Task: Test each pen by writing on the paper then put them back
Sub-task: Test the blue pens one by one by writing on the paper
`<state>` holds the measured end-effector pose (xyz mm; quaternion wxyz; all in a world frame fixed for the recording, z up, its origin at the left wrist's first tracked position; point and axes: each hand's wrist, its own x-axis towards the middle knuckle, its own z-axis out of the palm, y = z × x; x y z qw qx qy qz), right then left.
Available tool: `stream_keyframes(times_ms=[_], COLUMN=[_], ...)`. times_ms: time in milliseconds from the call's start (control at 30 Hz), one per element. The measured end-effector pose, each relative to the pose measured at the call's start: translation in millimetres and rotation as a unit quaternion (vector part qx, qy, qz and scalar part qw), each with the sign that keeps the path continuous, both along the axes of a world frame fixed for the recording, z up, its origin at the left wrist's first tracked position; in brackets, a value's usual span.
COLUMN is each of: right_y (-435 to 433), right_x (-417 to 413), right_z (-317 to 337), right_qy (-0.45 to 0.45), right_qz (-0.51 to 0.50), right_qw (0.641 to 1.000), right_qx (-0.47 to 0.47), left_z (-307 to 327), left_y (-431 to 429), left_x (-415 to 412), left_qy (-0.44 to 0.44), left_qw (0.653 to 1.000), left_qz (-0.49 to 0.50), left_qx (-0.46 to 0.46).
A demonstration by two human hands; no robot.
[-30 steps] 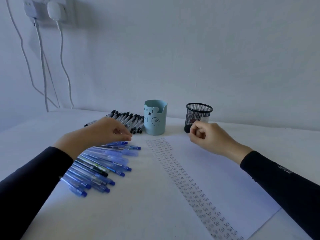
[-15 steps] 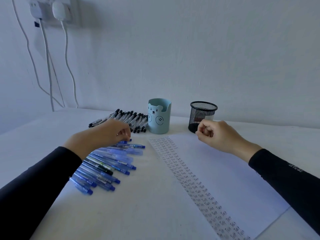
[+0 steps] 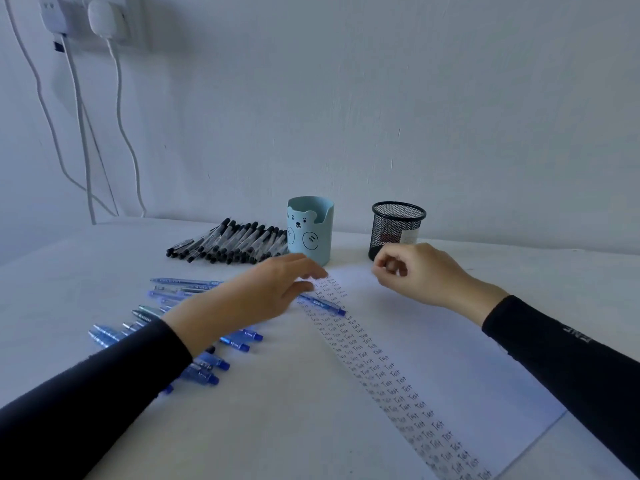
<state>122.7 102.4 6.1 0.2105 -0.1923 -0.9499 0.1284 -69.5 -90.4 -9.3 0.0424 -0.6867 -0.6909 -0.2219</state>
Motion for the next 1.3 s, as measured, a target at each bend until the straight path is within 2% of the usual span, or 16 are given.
stream_keyframes(times_ms=[167,267,333,367,400,467,533,567,667,733,833,933,1100,1233,1267,1300], right_y=[-43,-48,-43,-40,-36,-29,-22,-21,-20,-23,-28,-32,-34,-29,-27,-25], right_x=[-16,-18,-17,-16,-14,-10,-6,-4,-3,-3,-4,-3,-9,-12,-11,-10], right_z=[-4,-11,-6,1,8,24,37,41,41,39,39,42,38,29,28,26], right_qy=[-0.087,-0.071,-0.025,0.014,0.065,0.165,0.229,0.238,0.204,0.185,0.214,0.239,0.225,0.22,0.195,0.166], right_qz=[0.087,0.111,0.091,0.08,0.08,0.106,0.117,0.115,0.081,0.068,0.034,0.017,0.061,0.11,0.116,0.107], right_qw=[0.992,0.991,0.991,0.979,0.948,0.838,0.761,0.745,0.741,0.717,0.682,0.674,0.715,0.695,0.709,0.739], right_qx=[-0.006,-0.007,-0.092,-0.187,-0.301,-0.509,-0.596,-0.613,-0.634,-0.669,-0.699,-0.699,-0.659,-0.676,-0.667,-0.644], left_z=[5,5,5,5,5,5,5,4,-1,-3,-5,-5,-4,-5,-5,-4], left_y=[-15,-18,-18,-17,-16,-14,-13,-13,-11,-11,-12,-13,-12,-12,-12,-12], left_x=[-48,-57,-57,-56,-53,-45,-31,-24,-11,-9,-10,-12,-13,-13,-13,-12], left_qy=[0.027,0.029,0.022,0.022,0.019,-0.003,-0.026,-0.029,-0.04,-0.042,-0.037,-0.043,-0.056,-0.055,-0.057,-0.058], left_qw=[0.996,0.992,0.991,0.991,0.991,0.994,0.996,0.997,0.995,0.992,0.989,0.989,0.985,0.984,0.984,0.984], left_qz=[0.074,0.112,0.127,0.131,0.129,0.107,0.083,0.068,0.045,0.049,0.042,0.033,0.037,0.041,0.042,0.042], left_qx=[0.032,0.043,0.033,0.029,0.028,0.029,0.007,-0.011,-0.077,-0.11,-0.134,-0.14,-0.159,-0.163,-0.163,-0.163])
